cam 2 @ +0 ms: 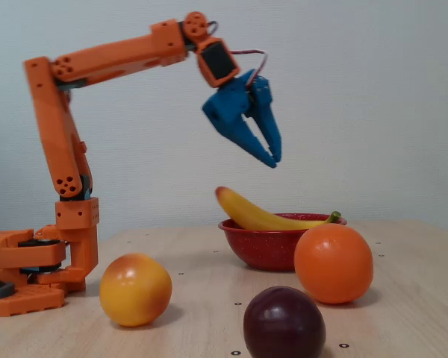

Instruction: Put banana in the red bowl.

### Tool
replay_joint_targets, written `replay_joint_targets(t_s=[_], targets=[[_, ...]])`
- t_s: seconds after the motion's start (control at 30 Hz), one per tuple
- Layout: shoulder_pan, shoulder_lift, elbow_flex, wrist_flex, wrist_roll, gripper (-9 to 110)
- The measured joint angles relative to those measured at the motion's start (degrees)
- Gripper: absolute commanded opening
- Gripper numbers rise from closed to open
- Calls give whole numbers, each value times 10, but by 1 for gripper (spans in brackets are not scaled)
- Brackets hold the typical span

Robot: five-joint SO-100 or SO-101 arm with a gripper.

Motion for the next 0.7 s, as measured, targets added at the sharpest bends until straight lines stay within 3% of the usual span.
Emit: replay_joint_targets(t_s=[0.2, 0.7], targets=[[16, 159, 209, -83, 7, 0], [45, 476, 553, -91, 98, 0]])
